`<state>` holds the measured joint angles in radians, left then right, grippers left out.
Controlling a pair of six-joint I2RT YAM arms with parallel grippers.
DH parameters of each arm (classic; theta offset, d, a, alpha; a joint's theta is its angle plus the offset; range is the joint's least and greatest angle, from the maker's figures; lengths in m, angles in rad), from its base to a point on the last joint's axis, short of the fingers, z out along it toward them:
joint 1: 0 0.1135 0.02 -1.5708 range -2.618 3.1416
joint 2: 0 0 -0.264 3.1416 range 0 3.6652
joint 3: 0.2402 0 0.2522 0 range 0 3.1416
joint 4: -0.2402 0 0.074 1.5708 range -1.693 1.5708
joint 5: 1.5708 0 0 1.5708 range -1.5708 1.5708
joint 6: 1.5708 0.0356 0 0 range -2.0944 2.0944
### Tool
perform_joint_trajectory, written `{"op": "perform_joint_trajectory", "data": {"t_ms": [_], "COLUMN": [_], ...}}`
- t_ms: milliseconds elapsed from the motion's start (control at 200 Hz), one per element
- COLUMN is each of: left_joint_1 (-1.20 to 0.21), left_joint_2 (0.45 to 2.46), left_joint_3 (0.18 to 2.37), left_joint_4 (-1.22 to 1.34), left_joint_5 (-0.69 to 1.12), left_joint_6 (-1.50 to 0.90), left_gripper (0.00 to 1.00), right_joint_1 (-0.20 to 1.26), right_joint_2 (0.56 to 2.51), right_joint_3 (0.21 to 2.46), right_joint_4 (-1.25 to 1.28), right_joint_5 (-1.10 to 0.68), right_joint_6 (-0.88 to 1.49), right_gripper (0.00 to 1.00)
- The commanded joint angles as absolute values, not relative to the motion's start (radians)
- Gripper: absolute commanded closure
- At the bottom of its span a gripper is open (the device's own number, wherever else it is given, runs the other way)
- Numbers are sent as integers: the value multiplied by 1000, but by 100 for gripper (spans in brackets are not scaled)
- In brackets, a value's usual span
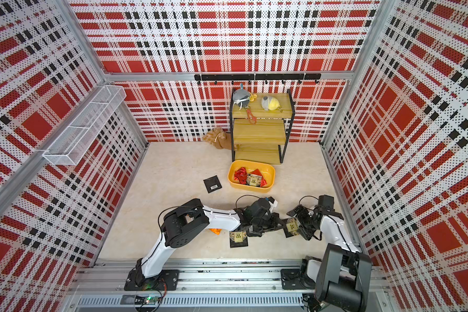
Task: Put the tea bags into the storage box
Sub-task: Pick up the tea bag from the center of the board, then place the tea bag in the storage box.
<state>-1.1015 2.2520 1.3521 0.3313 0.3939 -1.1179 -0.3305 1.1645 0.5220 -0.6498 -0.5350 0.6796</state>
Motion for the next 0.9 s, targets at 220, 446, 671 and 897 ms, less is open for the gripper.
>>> {"op": "perform_joint_trajectory", "data": {"t_ms": [220,446,671,897], "left_joint_1": [-1087,-1010,-905,-777], "left_joint_2": [2178,2056,2005,1980], "left_joint_3": [1369,1443,1527,1459], "left_joint_4": [345,281,177,180], "left_joint_5": [410,437,462,448], "left_joint_6": [-1083,-1046,-995,-964], "left_gripper": [100,100,100,100], "right_joint_1": [-423,-442,-442,-432], "right_joint_2": [1050,1072,1071,1054], "right_joint_3": [757,891,852,823], "right_joint_4": [-840,-920,-902,-898], "right_joint_5": [-563,-578,-610,-624], "right_joint_6": [637,591,576,560], "right_gripper": [4,4,4,5]}}
